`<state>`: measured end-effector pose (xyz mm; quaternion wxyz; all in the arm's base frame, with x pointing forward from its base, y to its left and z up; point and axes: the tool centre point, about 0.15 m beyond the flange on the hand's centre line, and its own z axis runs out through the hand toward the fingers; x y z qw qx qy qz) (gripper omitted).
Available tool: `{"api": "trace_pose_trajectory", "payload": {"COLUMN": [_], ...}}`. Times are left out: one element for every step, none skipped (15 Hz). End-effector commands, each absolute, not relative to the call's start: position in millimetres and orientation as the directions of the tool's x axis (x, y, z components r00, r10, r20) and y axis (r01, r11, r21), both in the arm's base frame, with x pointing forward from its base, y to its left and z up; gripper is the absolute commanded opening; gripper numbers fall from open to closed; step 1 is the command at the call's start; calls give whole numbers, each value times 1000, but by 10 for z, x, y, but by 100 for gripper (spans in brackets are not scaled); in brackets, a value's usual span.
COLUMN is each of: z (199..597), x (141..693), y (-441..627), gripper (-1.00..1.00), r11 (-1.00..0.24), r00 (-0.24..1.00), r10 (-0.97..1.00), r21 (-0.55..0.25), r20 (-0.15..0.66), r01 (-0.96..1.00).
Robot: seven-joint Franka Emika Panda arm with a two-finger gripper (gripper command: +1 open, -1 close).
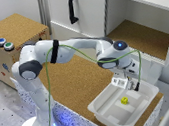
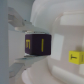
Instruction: Store the grasped purple object in the box
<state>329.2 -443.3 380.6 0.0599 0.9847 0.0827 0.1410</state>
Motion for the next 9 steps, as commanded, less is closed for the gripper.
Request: {"api": "trace_pose_trajectory", "payload": {"z": [3145,3049,2957,2851,2761,2680,2630,2576,2525], "x": [3567,3613,3660,3731,3799,3872,3942,4010,4070], "y": [-4975,-5036,-5077,-5102,-5103,-5083,-5062,-5051,-5049], "gripper": [-100,-100,-100,-100,-100,-100,-100,-100,-100], "r11": [-980,-984,-985,-984,-982,-980,-978,-978,-978], "r00": [946,953,957,960,962,962,960,960,962], "r10": [197,179,173,176,185,197,206,205,201], "r21": [76,53,36,24,15,6,3,-8,-14], "r20": [259,247,233,218,202,191,192,190,182], "r01": [183,171,169,175,186,199,209,210,207]}}
